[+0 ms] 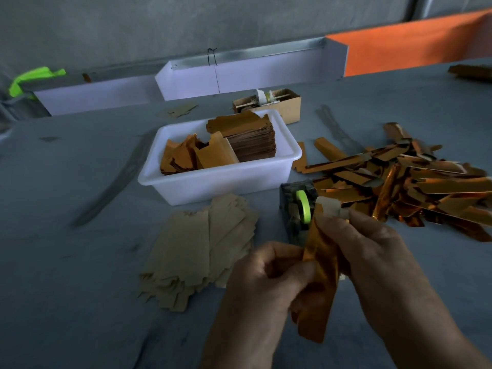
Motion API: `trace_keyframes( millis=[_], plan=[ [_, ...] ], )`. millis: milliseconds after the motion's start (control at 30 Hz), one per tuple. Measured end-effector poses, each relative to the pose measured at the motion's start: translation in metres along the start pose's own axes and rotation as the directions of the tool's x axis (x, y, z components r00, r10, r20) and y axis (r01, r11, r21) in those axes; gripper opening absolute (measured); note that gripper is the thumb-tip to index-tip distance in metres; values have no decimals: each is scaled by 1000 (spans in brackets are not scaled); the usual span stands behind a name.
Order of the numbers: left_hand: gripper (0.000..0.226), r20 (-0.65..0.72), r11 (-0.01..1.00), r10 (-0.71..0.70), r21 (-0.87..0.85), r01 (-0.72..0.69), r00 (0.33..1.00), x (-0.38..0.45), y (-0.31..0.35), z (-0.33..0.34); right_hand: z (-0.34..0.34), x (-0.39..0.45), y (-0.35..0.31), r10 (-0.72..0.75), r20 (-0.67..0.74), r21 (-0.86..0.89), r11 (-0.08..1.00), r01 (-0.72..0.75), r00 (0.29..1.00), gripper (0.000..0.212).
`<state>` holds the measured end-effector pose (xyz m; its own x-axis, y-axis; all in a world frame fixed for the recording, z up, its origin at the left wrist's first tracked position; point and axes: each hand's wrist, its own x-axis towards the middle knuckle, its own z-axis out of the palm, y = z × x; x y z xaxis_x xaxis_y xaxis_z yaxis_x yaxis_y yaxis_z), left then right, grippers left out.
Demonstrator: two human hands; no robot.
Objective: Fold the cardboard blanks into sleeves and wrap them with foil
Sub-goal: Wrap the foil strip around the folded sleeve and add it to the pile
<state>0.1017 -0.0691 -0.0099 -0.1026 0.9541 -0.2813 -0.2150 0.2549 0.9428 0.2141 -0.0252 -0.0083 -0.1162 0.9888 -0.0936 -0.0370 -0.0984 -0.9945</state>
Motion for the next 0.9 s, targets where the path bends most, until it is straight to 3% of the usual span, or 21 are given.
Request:
trace_keyframes(
  millis=[67, 133, 233, 367, 600, 733, 900],
  plan=[
    [10, 11, 991, -52, -123, 53, 999, -3, 4, -16, 1, -1, 1, 16, 16, -9, 1000, -16, 1000, 21],
    [7, 10, 996, -57, -75, 58, 998, 0, -5, -12, 2, -1, 2, 5, 19, -62, 998, -4, 1000, 28],
    [10, -113, 985, -11, -174, -9, 994, 6, -12, -14, -2, 1, 0, -69, -22, -160, 985, 65, 997, 36],
    [37, -275, 973, -6, -225, -58, 961, 12, -17, -19, -26, 9, 4, -98, -124, -266, 962, 62, 988, 10],
    [40, -236, 946, -68, -323, -13, 969, 14, -17, -17, -25, 12, 23, 31, 20, -422, 906, -20, 999, 9],
    [31, -225, 948, -112, -315, 37, 968, 15, -20, -14, -17, 14, 26, 4, 17, -467, 884, 4, 1000, 14],
    [12, -196, 953, -157, -287, 96, 968, 14, -25, -4, -12, 16, 29, -7, -27, -395, 919, -4, 1000, 14]
  ],
)
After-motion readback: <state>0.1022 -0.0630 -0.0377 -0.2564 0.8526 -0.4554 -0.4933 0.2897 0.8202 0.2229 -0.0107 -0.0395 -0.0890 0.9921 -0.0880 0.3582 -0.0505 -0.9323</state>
